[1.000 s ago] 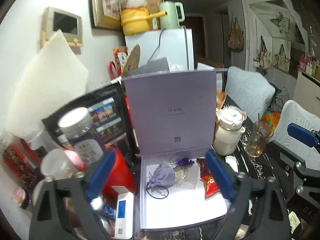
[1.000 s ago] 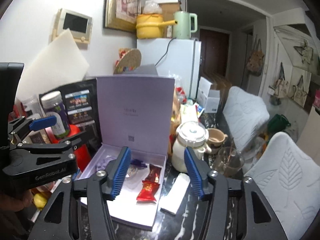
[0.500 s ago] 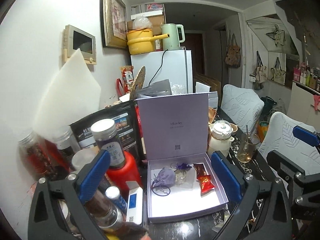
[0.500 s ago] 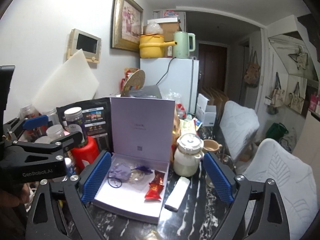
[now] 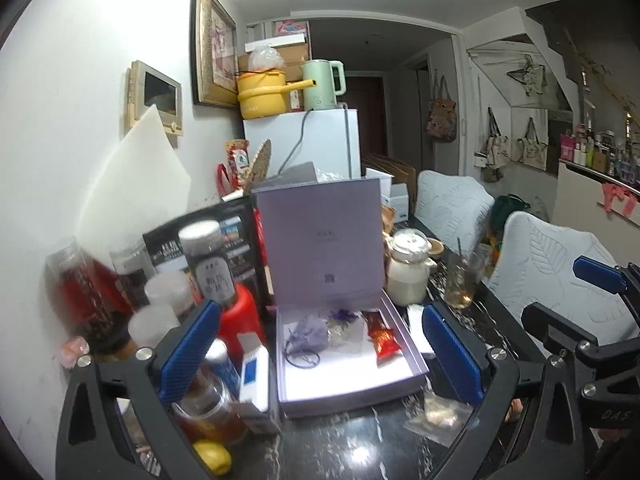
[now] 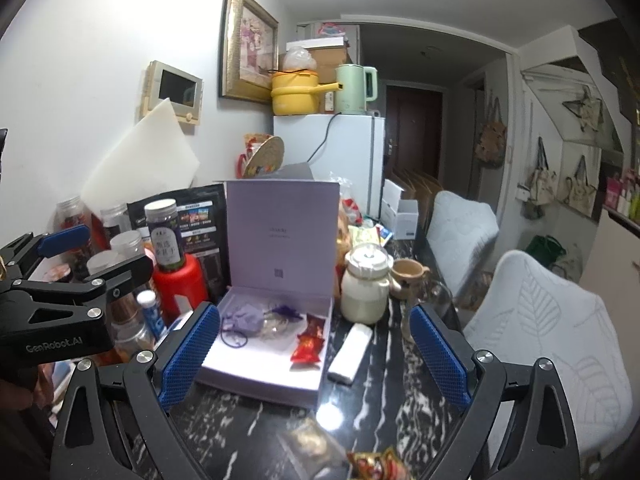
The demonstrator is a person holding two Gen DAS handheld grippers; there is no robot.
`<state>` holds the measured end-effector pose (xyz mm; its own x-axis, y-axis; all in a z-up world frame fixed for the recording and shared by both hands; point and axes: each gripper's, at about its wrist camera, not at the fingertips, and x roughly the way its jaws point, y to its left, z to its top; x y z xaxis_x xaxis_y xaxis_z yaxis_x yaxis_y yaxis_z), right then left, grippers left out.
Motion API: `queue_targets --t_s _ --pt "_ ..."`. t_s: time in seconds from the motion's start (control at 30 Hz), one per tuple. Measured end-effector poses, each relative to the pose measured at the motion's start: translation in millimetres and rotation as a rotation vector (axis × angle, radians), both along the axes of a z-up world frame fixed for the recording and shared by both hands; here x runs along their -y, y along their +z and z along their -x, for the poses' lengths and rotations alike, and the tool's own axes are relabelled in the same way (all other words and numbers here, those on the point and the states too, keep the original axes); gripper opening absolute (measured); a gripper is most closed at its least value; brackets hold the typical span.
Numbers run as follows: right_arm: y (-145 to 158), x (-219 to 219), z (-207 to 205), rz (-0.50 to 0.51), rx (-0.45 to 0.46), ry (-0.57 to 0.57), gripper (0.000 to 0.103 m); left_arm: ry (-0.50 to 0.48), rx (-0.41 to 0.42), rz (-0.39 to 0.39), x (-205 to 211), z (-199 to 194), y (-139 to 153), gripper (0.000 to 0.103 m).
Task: Organize soft objects
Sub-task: 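Withdraw both grippers from the box back over the table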
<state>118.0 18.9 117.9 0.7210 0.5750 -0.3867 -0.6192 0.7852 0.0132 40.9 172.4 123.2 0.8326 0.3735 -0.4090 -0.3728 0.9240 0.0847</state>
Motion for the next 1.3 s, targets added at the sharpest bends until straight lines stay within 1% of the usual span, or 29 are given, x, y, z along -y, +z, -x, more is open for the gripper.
queue_targets --t_s 0.1,0.27,0.6,0.67,0.77,0.93,1.07,1.17,1.23,1.3 --pt "-6 12 14 0.001 -0.005 -0.011 0.097 -0.031 -0.015 0.005 7 7 -9 0.102" --pt "-16 30 35 0.009 -0.012 -0.034 0.097 -0.082 -0.048 0.042 19 20 -24 0.102" --pt "-47 55 69 0.032 -0.069 -0.040 0.097 -0.145 -0.098 0.105 41 48 -58 0.102" --pt "-53 59 75 0.029 -0.077 -0.046 0.097 -0.176 -0.124 0.118 44 49 -64 0.102" --pt "-63 64 83 0.021 -0.098 -0.046 0.097 -0.188 -0.148 0.135 45 50 -73 0.102" --pt "-81 73 97 0.010 -0.133 -0.046 0.097 -0.229 -0.164 0.177 47 55 -86 0.102" --pt "-96 81 105 0.005 -0.164 -0.051 0.097 -0.238 -0.190 0.172 52 58 -98 0.102" --pt "-108 87 110 0.008 -0.178 -0.067 0.097 -0.258 -0.216 0.184 56 58 -108 0.102" --pt "-116 91 113 0.012 -0.191 -0.064 0.097 -0.275 -0.229 0.195 60 58 -113 0.102" --pt "-124 95 116 0.009 -0.205 -0.062 0.097 -0.315 -0.242 0.210 64 56 -119 0.102"
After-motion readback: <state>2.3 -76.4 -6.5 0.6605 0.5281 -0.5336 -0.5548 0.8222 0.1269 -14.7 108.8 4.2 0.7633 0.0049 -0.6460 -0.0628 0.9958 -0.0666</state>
